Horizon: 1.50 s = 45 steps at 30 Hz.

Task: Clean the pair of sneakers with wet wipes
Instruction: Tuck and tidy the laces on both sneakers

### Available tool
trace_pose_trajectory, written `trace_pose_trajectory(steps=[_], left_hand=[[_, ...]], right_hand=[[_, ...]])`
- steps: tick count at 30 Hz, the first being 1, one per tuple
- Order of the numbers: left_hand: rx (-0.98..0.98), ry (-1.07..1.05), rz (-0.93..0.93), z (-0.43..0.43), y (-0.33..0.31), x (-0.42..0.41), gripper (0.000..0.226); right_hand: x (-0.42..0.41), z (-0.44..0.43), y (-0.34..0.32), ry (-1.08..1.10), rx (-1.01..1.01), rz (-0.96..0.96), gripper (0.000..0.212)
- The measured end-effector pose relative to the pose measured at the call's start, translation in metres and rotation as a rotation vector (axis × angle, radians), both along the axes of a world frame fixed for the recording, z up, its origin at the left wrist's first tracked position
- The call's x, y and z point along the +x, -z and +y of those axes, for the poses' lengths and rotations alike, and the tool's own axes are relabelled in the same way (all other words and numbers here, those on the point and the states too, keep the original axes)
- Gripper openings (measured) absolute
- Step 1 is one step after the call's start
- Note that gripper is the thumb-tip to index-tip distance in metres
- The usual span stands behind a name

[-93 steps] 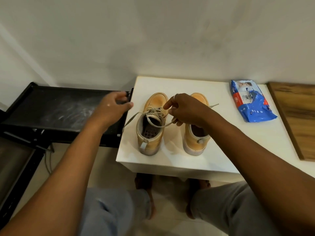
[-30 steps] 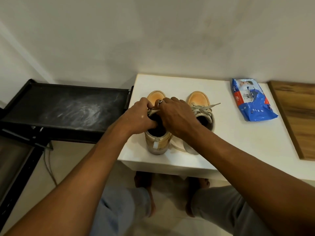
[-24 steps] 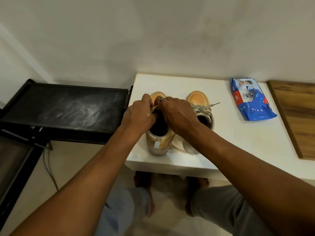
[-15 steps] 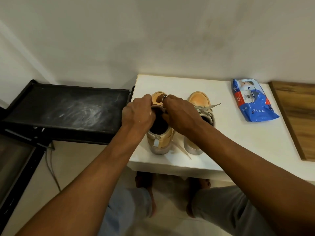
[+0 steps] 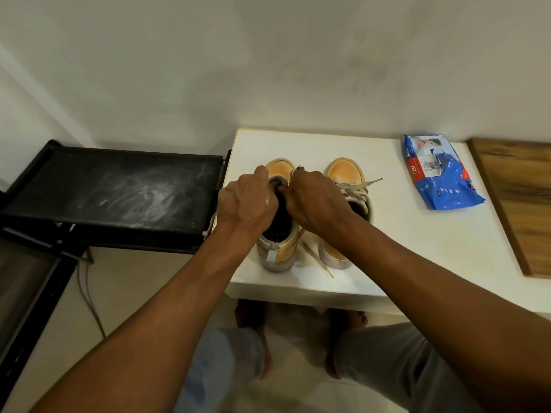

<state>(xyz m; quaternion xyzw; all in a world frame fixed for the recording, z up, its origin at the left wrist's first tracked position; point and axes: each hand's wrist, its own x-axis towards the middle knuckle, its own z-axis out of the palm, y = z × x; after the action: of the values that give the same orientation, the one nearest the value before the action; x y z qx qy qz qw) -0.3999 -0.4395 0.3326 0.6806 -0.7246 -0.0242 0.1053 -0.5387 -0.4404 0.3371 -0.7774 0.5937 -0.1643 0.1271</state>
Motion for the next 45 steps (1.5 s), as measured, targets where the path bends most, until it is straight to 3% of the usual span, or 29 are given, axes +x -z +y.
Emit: trace_pose_trajectory(steps=[5,12,18,21,24,30,34,39,45], left_hand=[[0.007,-0.013,0.070,-0.005,0.006,0.001,0.037],[0.035,0.057,0.147,-0.009,-0.002,0.015,0.037],[0.302,0.070,0.303,-0.010,-0.012,0.032,0.032],[0.458,0.084,0.293,-0.005,-0.023,0.035,0.046],[0.498,0.059,0.242,-0.003,-0.036,0.038,0.056],[0.579,-0.025,0.101,0.001,-0.045,0.051,0.053],[0.551,-0.048,0.102,0.007,-0.058,0.056,0.045],[0.502,-0.102,0.101,0.015,-0.075,0.060,0.038],[0.435,-0.158,0.115,0.019,-0.085,0.062,0.042]], right_hand=[[0.001,-0.003,0.004,0.081,0.040,-0.036,0.028],[0.001,-0.004,-0.001,0.078,0.105,-0.031,0.030],[-0.005,-0.002,-0.026,-0.043,0.297,-0.008,0.040],[-0.007,-0.003,-0.036,-0.075,0.336,-0.018,0.041],[-0.010,-0.006,-0.041,-0.093,0.328,-0.171,0.033],[-0.004,-0.005,-0.043,-0.084,0.303,-0.539,0.023],[0.008,-0.005,-0.049,-0.061,0.204,-0.714,0.024],[0.029,-0.003,-0.048,-0.120,0.113,-0.731,0.032],[0.034,-0.005,-0.041,-0.261,0.177,-0.803,0.045]])
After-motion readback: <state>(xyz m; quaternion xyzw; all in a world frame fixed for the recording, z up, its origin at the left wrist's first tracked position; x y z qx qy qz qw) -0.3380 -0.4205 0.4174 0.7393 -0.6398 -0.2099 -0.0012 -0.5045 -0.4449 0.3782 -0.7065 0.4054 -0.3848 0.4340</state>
